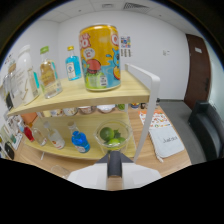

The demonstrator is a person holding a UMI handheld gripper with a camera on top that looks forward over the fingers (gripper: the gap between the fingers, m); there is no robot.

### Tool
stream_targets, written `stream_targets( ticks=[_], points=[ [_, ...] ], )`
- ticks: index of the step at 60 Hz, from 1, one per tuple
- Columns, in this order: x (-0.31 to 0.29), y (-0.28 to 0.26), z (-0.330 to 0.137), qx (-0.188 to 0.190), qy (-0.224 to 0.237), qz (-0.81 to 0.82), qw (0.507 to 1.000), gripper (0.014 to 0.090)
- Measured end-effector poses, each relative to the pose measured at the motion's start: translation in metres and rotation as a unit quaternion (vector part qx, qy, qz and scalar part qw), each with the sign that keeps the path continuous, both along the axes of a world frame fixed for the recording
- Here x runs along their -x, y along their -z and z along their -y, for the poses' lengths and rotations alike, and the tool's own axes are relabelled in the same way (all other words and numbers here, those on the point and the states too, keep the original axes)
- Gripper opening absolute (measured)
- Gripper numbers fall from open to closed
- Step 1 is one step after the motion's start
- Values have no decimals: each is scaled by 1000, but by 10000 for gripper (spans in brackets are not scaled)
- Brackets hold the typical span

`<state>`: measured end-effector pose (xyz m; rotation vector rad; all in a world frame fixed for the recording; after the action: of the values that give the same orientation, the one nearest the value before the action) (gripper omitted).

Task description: Make me a cup of Mojito.

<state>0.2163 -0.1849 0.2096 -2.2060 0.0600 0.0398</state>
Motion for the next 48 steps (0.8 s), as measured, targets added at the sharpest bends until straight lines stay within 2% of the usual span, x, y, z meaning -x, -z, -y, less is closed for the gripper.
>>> stream_targets(
  ticks=[7,16,30,37,48],
  points=[
    [21,-8,26,-20,15,-16,1000,160],
    [53,12,52,-6,25,-12,1000,160],
    [78,43,64,9,33,23,999,160],
    [79,40,62,4,20,90,996,160],
    [77,29,57,-18,-35,265,963,160]
  ],
)
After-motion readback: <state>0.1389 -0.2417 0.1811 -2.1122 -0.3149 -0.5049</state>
